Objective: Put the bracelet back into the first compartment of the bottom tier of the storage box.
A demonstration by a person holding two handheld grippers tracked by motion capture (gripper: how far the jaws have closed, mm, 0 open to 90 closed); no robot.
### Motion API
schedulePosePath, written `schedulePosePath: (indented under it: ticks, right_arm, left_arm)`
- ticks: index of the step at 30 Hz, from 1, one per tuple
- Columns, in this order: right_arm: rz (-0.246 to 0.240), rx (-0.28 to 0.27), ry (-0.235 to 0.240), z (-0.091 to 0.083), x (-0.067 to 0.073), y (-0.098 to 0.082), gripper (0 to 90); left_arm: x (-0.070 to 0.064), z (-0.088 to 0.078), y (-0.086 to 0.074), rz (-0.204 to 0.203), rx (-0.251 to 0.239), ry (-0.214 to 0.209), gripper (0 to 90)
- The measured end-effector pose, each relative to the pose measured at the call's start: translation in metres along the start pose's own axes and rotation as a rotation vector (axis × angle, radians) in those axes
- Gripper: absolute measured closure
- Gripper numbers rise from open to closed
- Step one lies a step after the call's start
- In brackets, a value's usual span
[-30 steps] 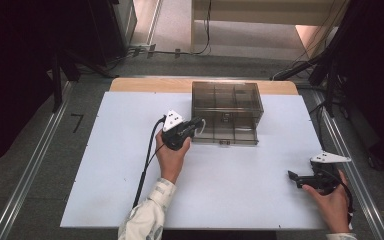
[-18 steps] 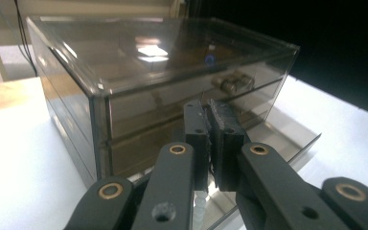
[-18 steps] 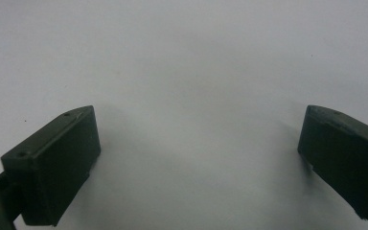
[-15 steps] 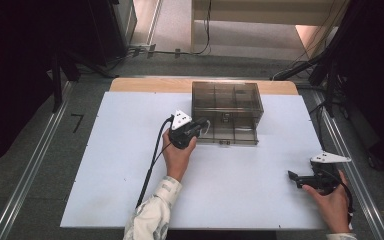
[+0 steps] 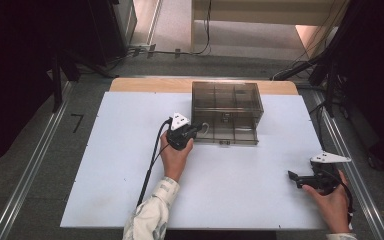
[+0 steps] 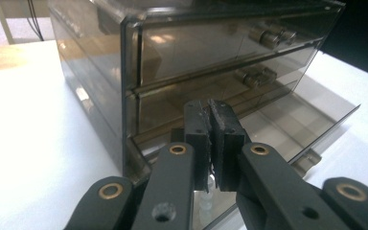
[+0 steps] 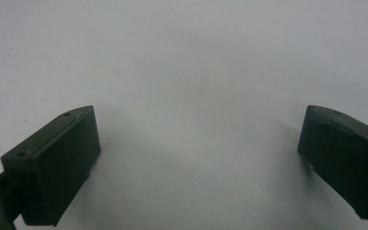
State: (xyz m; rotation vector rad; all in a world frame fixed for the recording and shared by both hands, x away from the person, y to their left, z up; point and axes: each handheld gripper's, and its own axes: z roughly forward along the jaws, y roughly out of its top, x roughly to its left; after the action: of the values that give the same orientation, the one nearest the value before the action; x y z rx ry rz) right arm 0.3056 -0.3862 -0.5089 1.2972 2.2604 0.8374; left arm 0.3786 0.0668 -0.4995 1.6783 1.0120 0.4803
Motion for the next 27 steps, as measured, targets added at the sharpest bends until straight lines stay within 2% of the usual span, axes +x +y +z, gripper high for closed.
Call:
schedulePosePath:
  ticks: [7, 17, 25, 27]
  right_arm:
    - [-0.001, 0.000, 0.000, 0.000, 0.000, 0.000, 0.0]
    - [-0.001, 0.000, 0.000, 0.000, 0.000, 0.000, 0.0]
    - [-0.002, 0.000, 0.000, 0.000, 0.000, 0.000, 0.0]
    - [-0.002, 0.000, 0.000, 0.000, 0.000, 0.000, 0.0]
  left_arm:
    - [0.004, 0.001, -0.005, -0.011, 0.021, 0.011, 87.2]
    - [0.003, 0.000, -0.006, 0.009, 0.026, 0.013, 80.9]
    - [0.007, -0.010, -0.009, 0.025, 0.028, 0.030, 77.8]
    - [0.008, -0.013, -0.010, 0.027, 0.026, 0.030, 73.5]
